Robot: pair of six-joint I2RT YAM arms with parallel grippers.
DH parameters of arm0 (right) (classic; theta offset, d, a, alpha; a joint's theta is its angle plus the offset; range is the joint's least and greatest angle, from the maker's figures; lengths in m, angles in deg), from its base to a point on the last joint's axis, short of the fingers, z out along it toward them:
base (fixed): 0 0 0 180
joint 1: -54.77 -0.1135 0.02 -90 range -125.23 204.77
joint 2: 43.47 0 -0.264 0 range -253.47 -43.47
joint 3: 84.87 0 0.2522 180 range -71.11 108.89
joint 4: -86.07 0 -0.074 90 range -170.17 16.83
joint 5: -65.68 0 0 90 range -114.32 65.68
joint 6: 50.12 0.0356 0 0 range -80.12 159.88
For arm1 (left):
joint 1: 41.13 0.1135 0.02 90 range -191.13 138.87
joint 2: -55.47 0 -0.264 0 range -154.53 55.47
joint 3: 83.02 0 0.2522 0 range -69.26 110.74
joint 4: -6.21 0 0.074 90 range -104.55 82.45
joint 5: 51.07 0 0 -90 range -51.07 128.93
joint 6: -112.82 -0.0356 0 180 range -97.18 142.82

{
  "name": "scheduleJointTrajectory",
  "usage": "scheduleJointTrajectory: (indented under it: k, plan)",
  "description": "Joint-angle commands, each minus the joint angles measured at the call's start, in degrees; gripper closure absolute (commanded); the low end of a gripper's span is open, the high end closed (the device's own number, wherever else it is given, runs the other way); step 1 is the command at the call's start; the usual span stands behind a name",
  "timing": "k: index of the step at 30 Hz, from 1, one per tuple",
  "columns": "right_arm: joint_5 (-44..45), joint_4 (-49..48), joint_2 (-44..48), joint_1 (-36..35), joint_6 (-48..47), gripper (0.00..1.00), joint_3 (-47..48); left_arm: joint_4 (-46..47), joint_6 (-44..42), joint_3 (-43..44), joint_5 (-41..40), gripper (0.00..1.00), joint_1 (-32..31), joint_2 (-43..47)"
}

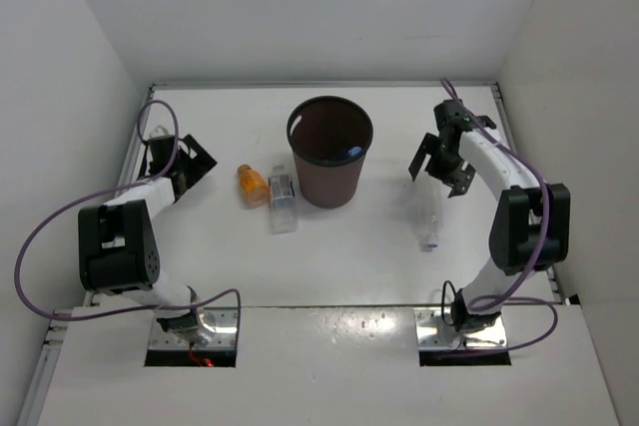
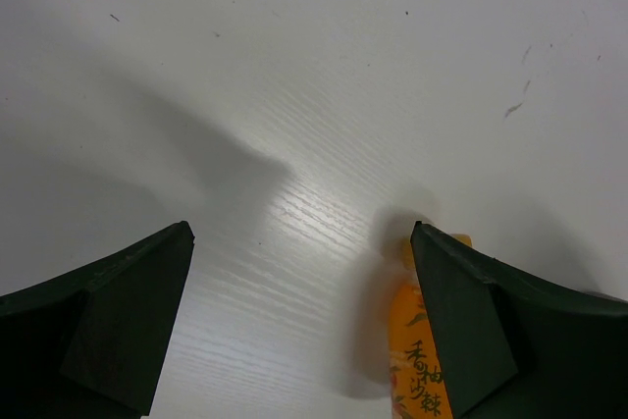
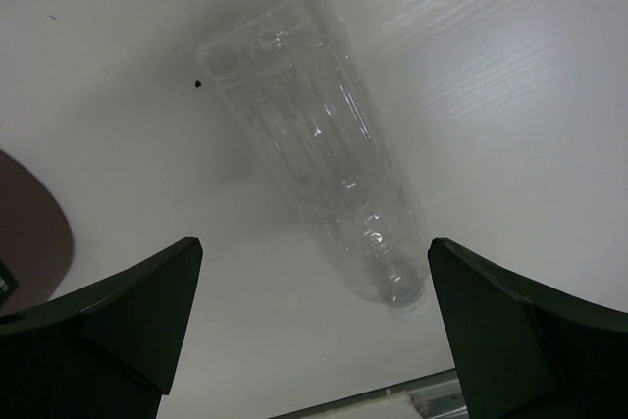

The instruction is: Put the plastic bottles in the bin

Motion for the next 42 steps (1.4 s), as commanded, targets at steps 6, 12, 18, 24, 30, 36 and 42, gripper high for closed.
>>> scheduleJointTrajectory:
  k: [6, 12, 18, 24, 30, 36, 42]
  plan:
    - [-5.83, -3.04, -5.59, 1.24, 0.89, 0.00, -3.84, 1.10, -0.02, -0.12, 0.83, 0.00, -0.33, 0.80]
    - [-12.52, -3.57, -13.14, 2.38, -0.42, 0.04, -1.82, 2.68, -0.02, -0.65, 1.35, 0.00, -0.33, 1.41]
    - [-15.96, -4.71, -15.18, 2.38, -0.95, 0.14, -0.67, 3.30, -0.54, -1.79, 1.97, 0.00, -0.33, 2.03]
    - [-19.03, -6.47, -13.95, 2.38, 0.62, 0.28, -3.76, 3.30, -1.08, -2.32, 1.45, 0.00, -0.33, 3.08]
    - [-15.87, -3.66, -10.08, 3.52, 1.16, 0.48, 3.96, 3.30, -1.60, -2.85, 1.45, 0.00, -0.33, 3.61]
    - [-14.55, -0.93, -4.55, 4.14, 1.68, 0.59, 17.66, 3.83, -2.13, -3.46, 1.45, 0.00, -0.33, 3.61]
    - [-16.21, -5.92, 1.95, 3.35, 2.21, 0.64, 28.30, 5.15, -2.13, -4.61, 2.59, 0.00, -0.33, 3.61]
